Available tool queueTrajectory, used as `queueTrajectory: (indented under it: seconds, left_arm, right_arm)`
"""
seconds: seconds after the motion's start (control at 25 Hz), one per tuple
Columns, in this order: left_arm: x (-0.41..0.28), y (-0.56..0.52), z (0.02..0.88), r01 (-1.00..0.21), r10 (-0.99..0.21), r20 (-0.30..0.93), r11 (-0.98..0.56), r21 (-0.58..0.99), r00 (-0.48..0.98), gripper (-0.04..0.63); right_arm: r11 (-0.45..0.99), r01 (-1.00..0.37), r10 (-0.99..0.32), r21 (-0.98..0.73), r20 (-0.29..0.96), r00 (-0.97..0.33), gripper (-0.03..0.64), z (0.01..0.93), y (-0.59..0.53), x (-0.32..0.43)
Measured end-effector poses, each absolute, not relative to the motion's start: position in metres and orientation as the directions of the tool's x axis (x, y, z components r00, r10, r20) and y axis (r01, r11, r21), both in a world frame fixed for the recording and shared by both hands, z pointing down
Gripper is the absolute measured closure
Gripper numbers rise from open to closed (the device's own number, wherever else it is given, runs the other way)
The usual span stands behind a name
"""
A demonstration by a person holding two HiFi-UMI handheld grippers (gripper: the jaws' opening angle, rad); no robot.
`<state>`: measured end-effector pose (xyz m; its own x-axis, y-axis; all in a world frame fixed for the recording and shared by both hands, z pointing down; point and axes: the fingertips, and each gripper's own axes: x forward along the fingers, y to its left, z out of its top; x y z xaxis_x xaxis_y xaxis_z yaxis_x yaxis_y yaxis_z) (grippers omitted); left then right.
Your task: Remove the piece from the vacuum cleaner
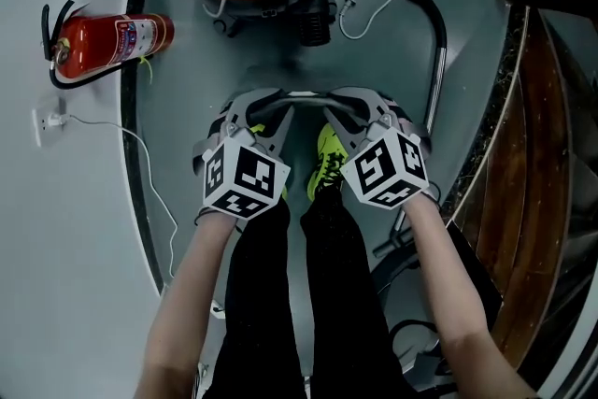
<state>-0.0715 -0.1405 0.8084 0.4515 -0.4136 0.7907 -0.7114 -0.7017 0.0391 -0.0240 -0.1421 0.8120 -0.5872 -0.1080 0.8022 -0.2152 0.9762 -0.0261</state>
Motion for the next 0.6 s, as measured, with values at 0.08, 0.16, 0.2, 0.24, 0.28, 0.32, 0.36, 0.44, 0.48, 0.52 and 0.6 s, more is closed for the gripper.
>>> queueTrajectory:
  seconds: [0.08,0.16,0.2,0.24,0.28,0.32,0.36,0.44,0.48,0.52,0.6]
  left_arm:
    - [-0.070,-0.136,0.813,-0.708,-0.405,0.792,-0.705,0.047,0.456,0.506]
    - [-0.069,-0.131,0.818,-0.703,-0.393,0.794,-0.709,0.060,0.464,0.506]
    - [-0.069,-0.129,0.821,-0.702,-0.388,0.794,-0.709,0.067,0.468,0.506]
    - [-0.070,-0.127,0.824,-0.701,-0.383,0.795,-0.710,0.073,0.470,0.506]
    - [-0.071,-0.126,0.827,-0.701,-0.379,0.797,-0.709,0.077,0.471,0.506]
    - [-0.072,-0.125,0.830,-0.701,-0.376,0.798,-0.709,0.081,0.472,0.506]
    - [-0.073,-0.124,0.833,-0.702,-0.373,0.798,-0.708,0.084,0.472,0.506]
    - [-0.074,-0.121,0.838,-0.702,-0.368,0.799,-0.706,0.093,0.476,0.506]
    - [-0.074,-0.120,0.841,-0.701,-0.366,0.799,-0.707,0.094,0.477,0.506]
    - [-0.074,-0.119,0.843,-0.698,-0.364,0.800,-0.710,0.093,0.477,0.506]
    - [-0.075,-0.118,0.848,-0.694,-0.360,0.800,-0.714,0.094,0.479,0.506]
  right_arm:
    - [0.973,-0.226,-0.102,-0.042,0.804,-0.586,0.563,0.818,-0.137,-0.023]
    - [0.972,-0.229,-0.095,-0.050,0.809,-0.580,0.563,0.823,-0.132,-0.021]
    - [0.972,-0.229,-0.092,-0.054,0.811,-0.578,0.563,0.825,-0.131,-0.022]
    - [0.971,-0.231,-0.089,-0.058,0.812,-0.577,0.563,0.828,-0.129,-0.022]
    - [0.970,-0.236,-0.086,-0.065,0.812,-0.577,0.563,0.831,-0.128,-0.023]
    - [0.967,-0.245,-0.082,-0.077,0.811,-0.579,0.563,0.833,-0.128,-0.025]
    - [0.962,-0.257,-0.078,-0.092,0.810,-0.582,0.563,0.836,-0.127,-0.026]
    - [0.951,-0.283,-0.068,-0.125,0.807,-0.586,0.563,0.841,-0.124,-0.026]
    - [0.945,-0.295,-0.063,-0.141,0.807,-0.587,0.563,0.843,-0.122,-0.027]
    - [0.939,-0.306,-0.056,-0.158,0.807,-0.588,0.563,0.846,-0.121,-0.027]
    - [0.929,-0.321,-0.043,-0.186,0.805,-0.591,0.563,0.850,-0.120,-0.028]
